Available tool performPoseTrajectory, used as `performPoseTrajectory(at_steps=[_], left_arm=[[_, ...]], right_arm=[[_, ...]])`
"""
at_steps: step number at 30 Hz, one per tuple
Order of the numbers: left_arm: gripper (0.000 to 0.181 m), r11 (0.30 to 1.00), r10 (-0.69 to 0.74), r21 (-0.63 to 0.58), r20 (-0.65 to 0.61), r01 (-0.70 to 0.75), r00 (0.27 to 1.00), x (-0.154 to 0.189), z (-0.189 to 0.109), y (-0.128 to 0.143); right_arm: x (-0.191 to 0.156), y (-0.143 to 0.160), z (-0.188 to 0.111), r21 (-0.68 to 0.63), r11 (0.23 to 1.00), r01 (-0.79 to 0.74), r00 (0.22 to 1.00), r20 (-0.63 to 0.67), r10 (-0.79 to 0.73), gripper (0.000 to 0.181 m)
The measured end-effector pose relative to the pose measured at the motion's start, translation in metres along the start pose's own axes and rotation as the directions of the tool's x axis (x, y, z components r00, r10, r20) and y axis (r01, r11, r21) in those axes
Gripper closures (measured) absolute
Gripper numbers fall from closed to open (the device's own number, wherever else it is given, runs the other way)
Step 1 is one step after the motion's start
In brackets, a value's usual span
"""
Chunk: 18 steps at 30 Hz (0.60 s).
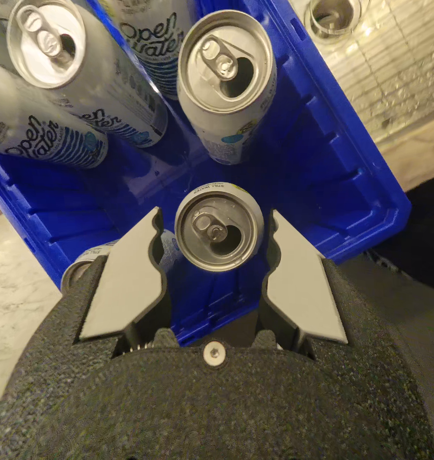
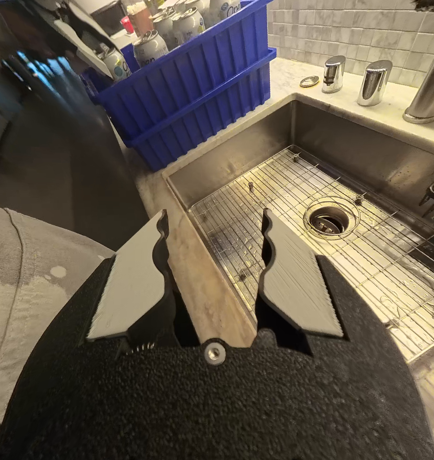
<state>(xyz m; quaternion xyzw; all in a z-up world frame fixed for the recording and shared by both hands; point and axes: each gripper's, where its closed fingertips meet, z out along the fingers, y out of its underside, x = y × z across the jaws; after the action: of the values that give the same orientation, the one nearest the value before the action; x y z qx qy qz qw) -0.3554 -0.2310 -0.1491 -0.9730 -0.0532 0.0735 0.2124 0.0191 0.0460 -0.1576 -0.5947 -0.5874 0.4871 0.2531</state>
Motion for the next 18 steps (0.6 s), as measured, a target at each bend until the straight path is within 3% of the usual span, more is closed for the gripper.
performPoseTrajectory(at_steps=[4,8,14,18], left_arm=[[0.109,0.984,0.082,-0.158,-0.036,-0.087,0.996,0.002,0.000,0.006],[0.109,0.953,0.162,-0.255,-0.032,-0.165,0.986,-0.008,-0.001,0.010],[0.108,0.939,0.167,-0.301,-0.033,-0.169,0.985,-0.025,-0.001,0.020],[0.108,0.955,0.156,-0.250,-0.041,-0.161,0.987,-0.026,0.001,0.020]], right_arm=[[0.000,0.000,0.002,-0.009,1.000,0.008,1.000,0.006,-0.008,0.107],[0.001,0.000,0.000,-0.005,1.000,0.006,1.000,0.006,-0.006,0.107],[0.005,0.002,-0.005,-0.002,1.000,-0.005,1.000,-0.007,0.005,0.107],[0.006,0.003,-0.007,0.002,1.000,-0.007,1.000,-0.014,0.007,0.108]])
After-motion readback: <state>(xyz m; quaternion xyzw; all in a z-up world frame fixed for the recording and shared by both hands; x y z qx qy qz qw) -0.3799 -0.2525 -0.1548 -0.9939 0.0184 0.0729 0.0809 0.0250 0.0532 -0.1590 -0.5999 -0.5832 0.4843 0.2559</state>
